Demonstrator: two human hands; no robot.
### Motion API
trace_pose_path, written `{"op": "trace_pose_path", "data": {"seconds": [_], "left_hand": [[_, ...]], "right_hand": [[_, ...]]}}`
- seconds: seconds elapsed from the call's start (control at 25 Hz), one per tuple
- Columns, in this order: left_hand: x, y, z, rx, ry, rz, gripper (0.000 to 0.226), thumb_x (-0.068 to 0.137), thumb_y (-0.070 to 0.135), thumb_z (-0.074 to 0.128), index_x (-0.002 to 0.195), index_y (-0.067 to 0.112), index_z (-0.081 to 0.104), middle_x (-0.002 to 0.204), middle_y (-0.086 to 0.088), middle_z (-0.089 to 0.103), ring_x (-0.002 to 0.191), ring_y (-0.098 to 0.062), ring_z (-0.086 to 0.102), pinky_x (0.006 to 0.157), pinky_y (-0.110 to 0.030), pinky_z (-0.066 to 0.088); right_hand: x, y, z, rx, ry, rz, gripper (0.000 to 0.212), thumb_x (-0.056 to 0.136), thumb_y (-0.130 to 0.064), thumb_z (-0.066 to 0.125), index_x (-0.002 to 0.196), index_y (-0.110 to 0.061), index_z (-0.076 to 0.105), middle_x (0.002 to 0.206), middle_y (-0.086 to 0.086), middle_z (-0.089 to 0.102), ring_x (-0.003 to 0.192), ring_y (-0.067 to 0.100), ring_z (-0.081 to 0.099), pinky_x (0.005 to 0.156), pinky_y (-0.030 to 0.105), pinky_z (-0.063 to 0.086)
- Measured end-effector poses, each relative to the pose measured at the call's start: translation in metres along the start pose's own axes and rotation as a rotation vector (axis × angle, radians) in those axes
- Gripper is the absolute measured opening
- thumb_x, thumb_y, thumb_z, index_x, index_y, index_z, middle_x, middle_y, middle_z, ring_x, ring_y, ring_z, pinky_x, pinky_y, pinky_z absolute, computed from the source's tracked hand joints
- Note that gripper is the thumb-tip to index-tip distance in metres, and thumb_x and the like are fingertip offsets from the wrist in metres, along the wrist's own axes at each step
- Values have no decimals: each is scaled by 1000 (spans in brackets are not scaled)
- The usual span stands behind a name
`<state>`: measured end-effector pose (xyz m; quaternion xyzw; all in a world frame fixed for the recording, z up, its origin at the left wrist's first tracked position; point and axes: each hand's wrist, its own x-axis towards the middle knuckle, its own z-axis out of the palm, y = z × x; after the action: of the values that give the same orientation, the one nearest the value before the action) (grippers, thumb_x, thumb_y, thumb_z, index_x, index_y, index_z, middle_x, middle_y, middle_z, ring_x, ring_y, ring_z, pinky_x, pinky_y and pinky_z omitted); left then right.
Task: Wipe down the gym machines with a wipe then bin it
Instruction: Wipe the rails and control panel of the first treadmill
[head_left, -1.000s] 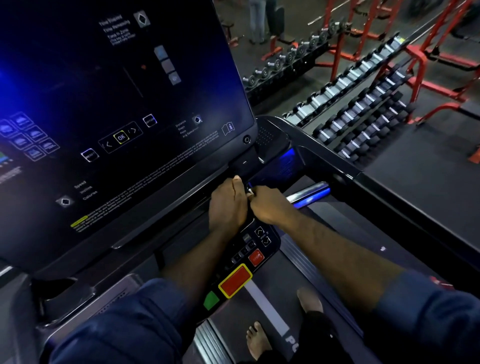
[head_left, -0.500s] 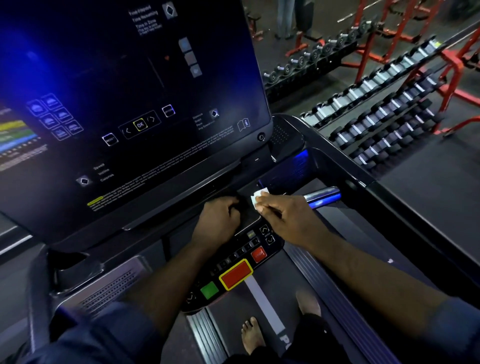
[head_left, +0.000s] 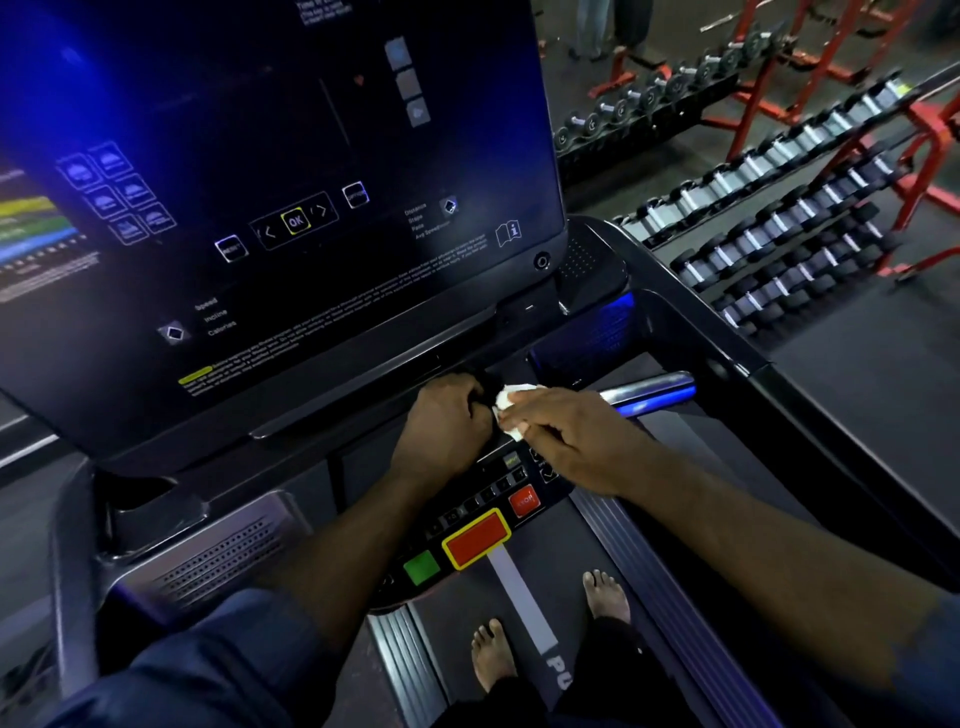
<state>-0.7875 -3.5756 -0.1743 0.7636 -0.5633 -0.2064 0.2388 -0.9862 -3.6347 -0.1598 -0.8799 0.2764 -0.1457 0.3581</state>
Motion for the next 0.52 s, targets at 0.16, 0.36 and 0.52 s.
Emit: {"op": "trace_pose_path", "data": {"seconds": [0.16, 0.36, 0.52], "left_hand": [[3, -4, 2, 14, 2, 45, 10, 86, 10, 55, 81, 7, 63, 84, -6, 65, 78, -23, 61, 73, -35, 48], [7, -5, 3, 0, 10, 70, 13, 89, 6, 57, 95, 3, 68, 95, -11, 69, 88, -25, 63, 83, -35, 48], [5, -6, 5, -23, -27, 119, 35, 102, 27, 57, 132, 9, 61, 131, -10, 64, 122, -22, 58, 102, -28, 41]], "right_hand": [[50, 6, 14, -80, -40, 104, 22, 102, -22, 53, 111, -18, 73, 102, -5, 70, 93, 17, 67, 84, 33, 51], [13, -2, 31, -68, 204, 130, 33, 101, -13, 53, 129, -13, 70, 137, 3, 68, 137, 13, 54, 116, 30, 42], [-20, 7, 26, -110, 189, 39, 40, 108, -17, 49, 147, -19, 57, 156, -7, 51, 150, 2, 35, 126, 28, 24]]}}
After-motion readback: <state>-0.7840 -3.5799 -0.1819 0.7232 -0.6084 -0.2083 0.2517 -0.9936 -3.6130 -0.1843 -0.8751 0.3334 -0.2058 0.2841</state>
